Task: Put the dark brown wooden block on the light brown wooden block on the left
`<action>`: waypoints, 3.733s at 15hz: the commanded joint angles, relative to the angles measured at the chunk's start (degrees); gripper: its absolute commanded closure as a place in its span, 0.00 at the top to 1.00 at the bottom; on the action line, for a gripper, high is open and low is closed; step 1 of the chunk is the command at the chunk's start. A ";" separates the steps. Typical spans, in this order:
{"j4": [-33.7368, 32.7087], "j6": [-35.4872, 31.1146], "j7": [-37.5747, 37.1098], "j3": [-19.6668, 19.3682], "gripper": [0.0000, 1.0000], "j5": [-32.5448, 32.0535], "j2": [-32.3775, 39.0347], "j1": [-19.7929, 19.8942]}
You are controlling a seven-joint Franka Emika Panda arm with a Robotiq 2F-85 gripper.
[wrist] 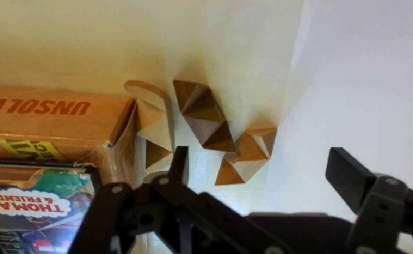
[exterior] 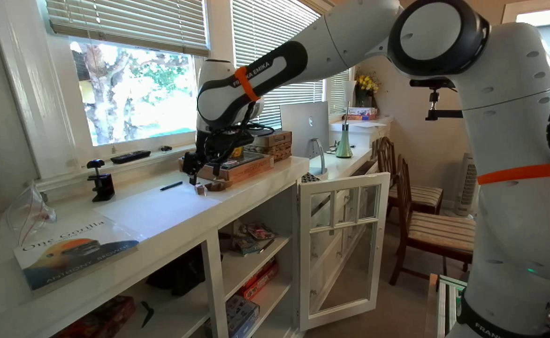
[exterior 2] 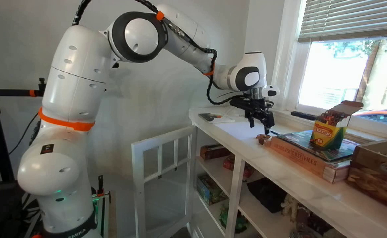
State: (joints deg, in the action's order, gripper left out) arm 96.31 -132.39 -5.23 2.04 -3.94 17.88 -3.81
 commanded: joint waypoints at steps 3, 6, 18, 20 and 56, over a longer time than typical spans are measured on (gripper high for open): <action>-1.51 -0.47 1.13 -0.89 1.00 -0.69 1.72 0.08; -1.80 -1.56 5.10 -0.61 1.00 -0.74 2.35 0.46; -2.96 0.49 16.05 0.20 1.00 -0.95 3.38 0.81; -3.49 1.68 16.73 0.07 1.00 -1.33 3.81 0.80; -8.89 24.42 -6.27 -0.77 1.00 2.47 1.77 -0.60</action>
State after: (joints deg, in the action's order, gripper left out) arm 88.33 -108.56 -6.14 1.05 -3.48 18.96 -3.66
